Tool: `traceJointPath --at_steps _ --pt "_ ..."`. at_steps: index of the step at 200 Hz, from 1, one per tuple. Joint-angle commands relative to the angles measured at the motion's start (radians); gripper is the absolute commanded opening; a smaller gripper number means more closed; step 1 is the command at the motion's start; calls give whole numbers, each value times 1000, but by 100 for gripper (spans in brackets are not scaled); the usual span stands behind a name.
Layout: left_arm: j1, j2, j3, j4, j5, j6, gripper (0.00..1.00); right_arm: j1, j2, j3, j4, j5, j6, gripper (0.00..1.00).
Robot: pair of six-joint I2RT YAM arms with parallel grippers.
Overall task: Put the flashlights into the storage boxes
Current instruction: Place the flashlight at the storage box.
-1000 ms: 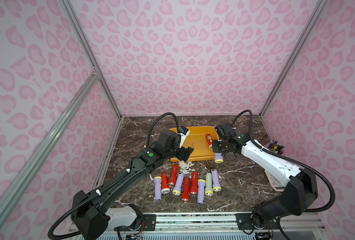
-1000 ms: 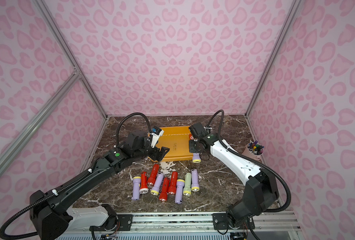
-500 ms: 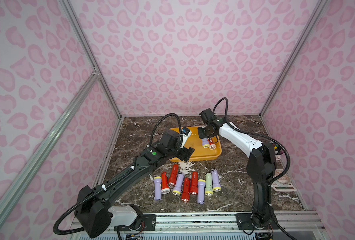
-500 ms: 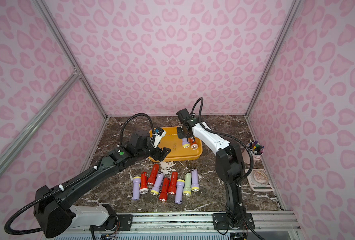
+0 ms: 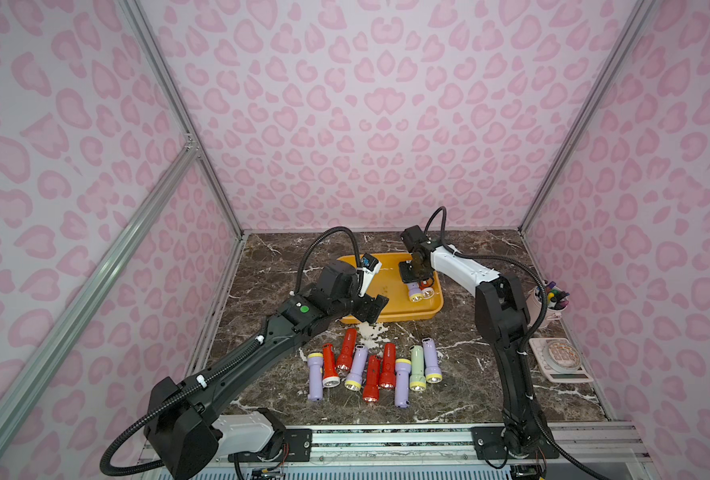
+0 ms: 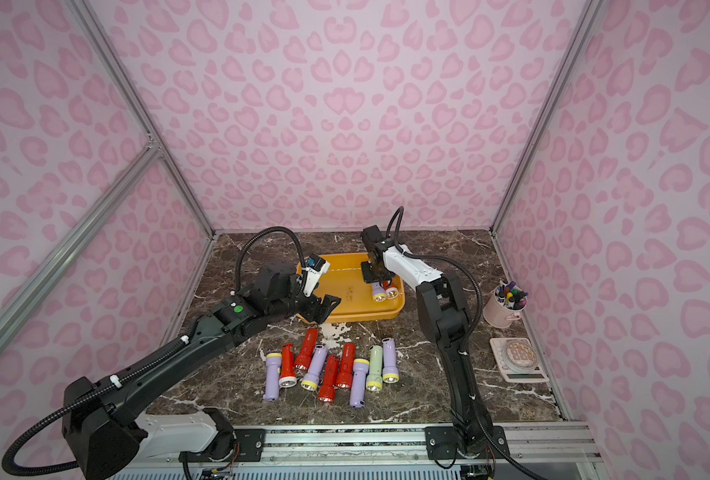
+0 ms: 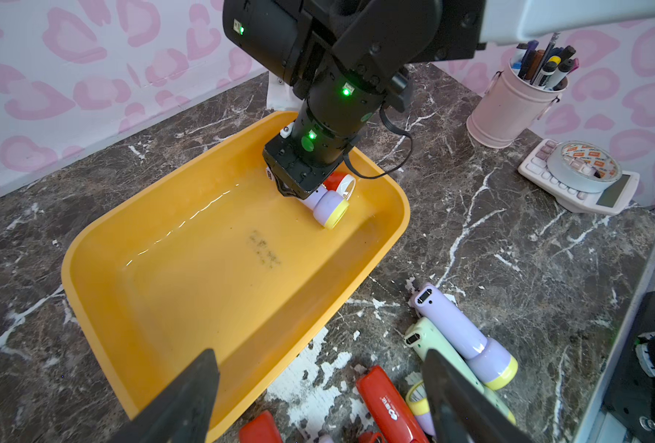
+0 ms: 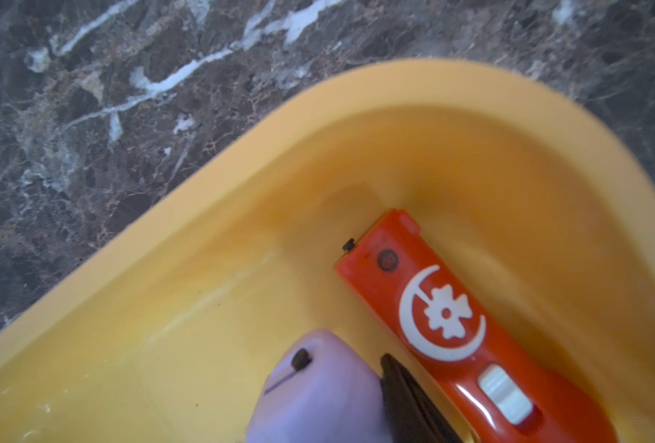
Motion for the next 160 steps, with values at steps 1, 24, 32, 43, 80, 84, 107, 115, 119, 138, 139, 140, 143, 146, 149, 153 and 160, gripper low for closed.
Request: traceJointPath --at_steps 1,24,32,43,80,84,107,115,119,138,139,140,143,146,149,153,160 --pt "3 -11 3 23 -8 -10 85 -10 32 5 9 -9 -20 44" --pt "2 -7 4 25 -12 -21 85 -14 45 12 9 -17 -24 49" --pt "2 -4 10 24 -10 -24 85 -15 45 17 5 -19 -28 50" --pt "3 1 14 25 -7 -27 85 -15 43 19 -2 -20 -32 52" --pt "3 17 44 18 -5 -31 85 -11 -49 4 -6 -17 -48 55" --pt "3 17 46 16 -5 -31 85 -11 -63 4 -8 -17 -49 55" --pt "2 18 57 12 -5 -27 85 -2 -146 9 -30 -18 -51 56" --pt "2 19 55 11 -5 -25 85 4 -178 5 -43 -17 -50 56" --pt "2 16 54 11 -5 -26 85 8 -195 -1 -48 -17 -50 56" --pt "3 13 45 11 -1 -23 85 28 -282 -66 -59 -7 -47 56" --pt "2 13 45 11 -1 -23 85 30 -285 -71 -59 -6 -46 56" --pt "3 13 44 11 0 -22 85 30 -292 -76 -59 -6 -45 56" --pt "2 13 42 11 0 -22 85 33 -308 -94 -58 -5 -43 56" --pt "2 11 40 11 1 -22 85 36 -322 -113 -58 -3 -40 56" --pt "3 9 38 12 1 -22 85 39 -337 -131 -57 -2 -37 56" --pt "2 8 34 14 1 -20 85 43 -357 -159 -54 -2 -31 56" --pt "2 4 27 18 2 -19 85 48 -395 -210 -48 -2 -21 56"
